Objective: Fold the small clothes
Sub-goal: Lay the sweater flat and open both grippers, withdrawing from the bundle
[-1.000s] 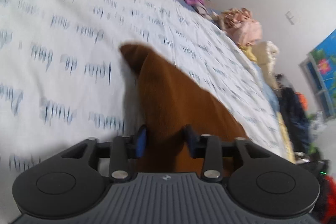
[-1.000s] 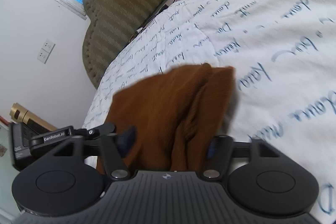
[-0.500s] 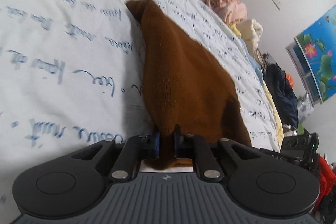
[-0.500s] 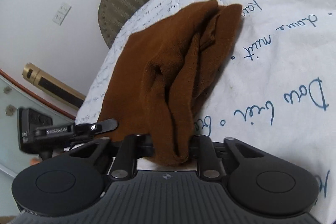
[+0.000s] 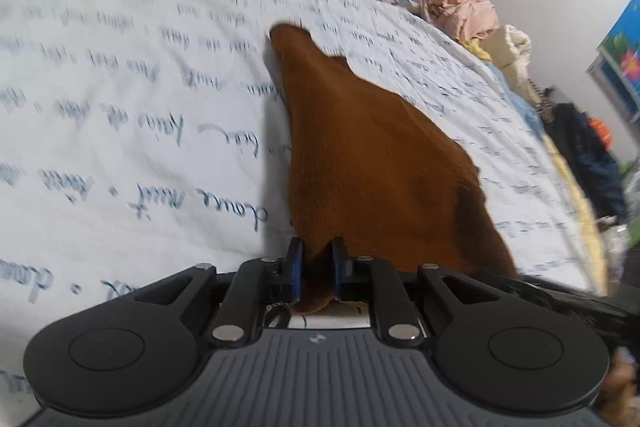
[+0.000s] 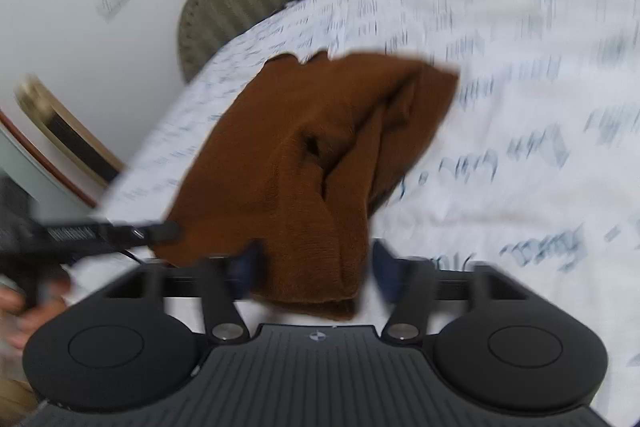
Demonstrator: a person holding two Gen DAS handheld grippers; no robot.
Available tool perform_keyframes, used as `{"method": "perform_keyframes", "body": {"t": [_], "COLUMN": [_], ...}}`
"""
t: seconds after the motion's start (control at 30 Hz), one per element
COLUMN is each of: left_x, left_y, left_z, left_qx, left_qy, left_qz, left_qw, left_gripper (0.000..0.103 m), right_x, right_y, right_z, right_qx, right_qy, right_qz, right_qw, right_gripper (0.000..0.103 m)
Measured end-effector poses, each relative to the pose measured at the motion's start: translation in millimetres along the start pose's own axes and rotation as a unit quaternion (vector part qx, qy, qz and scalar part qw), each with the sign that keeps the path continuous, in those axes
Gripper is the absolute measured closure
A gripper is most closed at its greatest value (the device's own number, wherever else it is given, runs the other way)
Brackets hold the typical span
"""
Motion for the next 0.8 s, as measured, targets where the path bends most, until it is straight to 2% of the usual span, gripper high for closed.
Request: {"method": "perform_keyframes", "body": {"t": [0.1,0.17,0.27,0.33,0.37,0.5,0.8], "left_x": [-6,-9,-16,-19,-21,-25,-23], "left_y": [-4,-5,-5,-2,-1,3,10], "left_z": [-3,-6,-11,-14,-16,-24,-41], "left_qx": [-0.007,-0.013,-0.017,-0.023,-0.030,-0.034,-0.035], "left_qy": [-0.008,-0.009,-0.027,-0.036,-0.042,-0.057,-0.044], "left_qz": [0.039,0.056,0.082,0.099,0.106,0.125,0.129], "left_qw": [0.9992,0.9983,0.9961,0.9942,0.9931,0.9899,0.9901], "left_gripper": [0.078,0.076,0.068,0.043,0.039,0.037,0.037], "right_x": [24,34,44,47,48,51,59], "right_y": [7,3,1,0,-2,-1,9], "right_z": [-9,-15,-24,-27,-29,-36,-51], "right_qx": [-0.020,-0.020,-0.022,-0.017,-0.015,-0.012,-0.026], "right_qy": [0.054,0.076,0.087,0.080,0.076,0.059,0.051], "right_qz": [-0.063,-0.103,-0.133,-0.137,-0.139,-0.140,-0.152], "right_qw": [0.996,0.991,0.987,0.987,0.987,0.988,0.987], "right_gripper": [0.023,0.022,0.014,0.014,0.014,0.012,0.010]}}
Point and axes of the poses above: each gripper's, at about its wrist camera, not at the fingertips, and y roughly against the way its jaws point, x to its left, z to its top, the point moved 2 cm from there along -y, roughly the way its jaws point, and after that the axes turned 10 degrees about -z, right-handed, at the moved point
